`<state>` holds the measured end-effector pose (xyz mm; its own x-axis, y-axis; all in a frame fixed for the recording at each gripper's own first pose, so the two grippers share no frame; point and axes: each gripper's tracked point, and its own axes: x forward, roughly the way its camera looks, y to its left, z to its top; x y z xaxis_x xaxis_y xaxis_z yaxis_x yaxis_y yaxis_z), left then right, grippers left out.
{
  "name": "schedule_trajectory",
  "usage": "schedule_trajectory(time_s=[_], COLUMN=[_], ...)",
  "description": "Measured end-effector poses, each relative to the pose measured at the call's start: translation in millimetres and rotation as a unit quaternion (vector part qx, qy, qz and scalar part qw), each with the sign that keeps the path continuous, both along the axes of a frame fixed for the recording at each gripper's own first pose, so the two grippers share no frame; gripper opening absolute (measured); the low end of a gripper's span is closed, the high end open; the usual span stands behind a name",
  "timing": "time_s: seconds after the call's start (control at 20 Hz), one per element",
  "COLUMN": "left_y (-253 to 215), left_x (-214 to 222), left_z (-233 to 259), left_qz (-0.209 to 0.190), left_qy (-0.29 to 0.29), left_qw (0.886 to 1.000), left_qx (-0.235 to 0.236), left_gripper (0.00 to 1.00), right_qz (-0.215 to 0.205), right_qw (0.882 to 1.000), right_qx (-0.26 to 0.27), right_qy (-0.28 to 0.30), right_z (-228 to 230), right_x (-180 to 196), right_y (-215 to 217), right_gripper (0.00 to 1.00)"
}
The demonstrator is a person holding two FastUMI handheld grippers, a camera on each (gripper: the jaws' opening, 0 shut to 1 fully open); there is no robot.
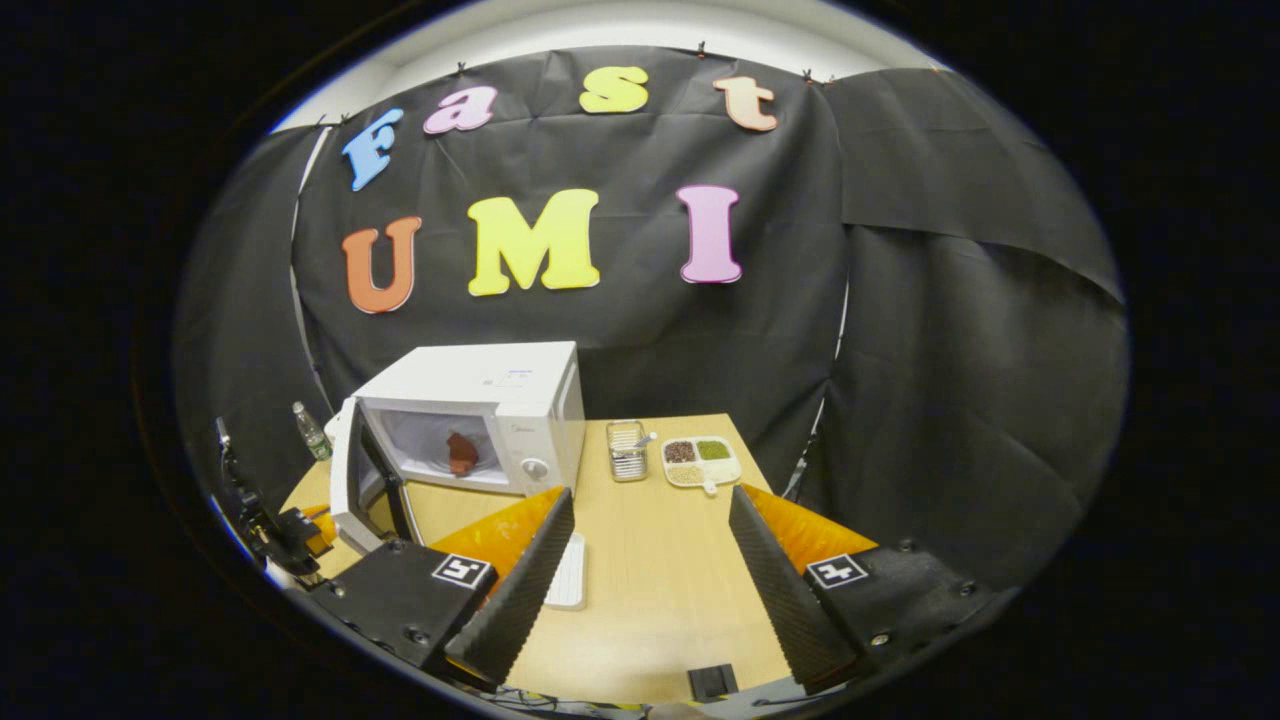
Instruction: Open the microwave oven with the left hand, put the food in, and close the microwave oven.
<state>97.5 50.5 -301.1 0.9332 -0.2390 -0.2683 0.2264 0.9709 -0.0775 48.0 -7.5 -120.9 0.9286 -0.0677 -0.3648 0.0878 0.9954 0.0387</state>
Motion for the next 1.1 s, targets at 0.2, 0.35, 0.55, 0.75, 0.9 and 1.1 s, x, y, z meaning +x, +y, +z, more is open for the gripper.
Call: schedule_trajectory(time_s=[0.2,0.35,0.55,0.75,0.9,1.1], left_y=[-21.3,-31.2,-46.4,-69.0,-84.3,-98.3], left_x=[21.3,37.4,53.7,68.5,79.9,95.1], left_z=[0.4,-1.2,1.6,8.1,5.7,7.4], left_qz=[-0.017,-0.024,-0.031,-0.042,-0.048,-0.052], left_qy=[-0.001,0.000,-0.002,-0.009,-0.011,-0.013], left_qw=[1.000,1.000,0.999,0.999,0.999,0.998], left_qx=[-0.005,-0.003,-0.007,-0.012,-0.015,-0.016], left_gripper=[0.00,0.00,0.00,0.00,0.00,0.00], right_qz=[-0.007,-0.005,-0.004,-0.002,-0.008,-0.018], right_qw=[1.000,1.000,1.000,1.000,1.000,1.000], right_qx=[0.000,0.001,0.001,0.002,0.002,-0.002], right_qy=[-0.002,-0.003,0.001,0.002,0.003,0.008], right_z=[5.1,7.9,8.4,10.1,10.2,7.7], right_x=[6.0,15.2,27.0,36.5,41.4,36.9], right_y=[-8.2,-10.5,-15.1,-22.0,-32.0,-47.5], right_gripper=[0.94,0.94,0.94,0.94,0.99,1.00])
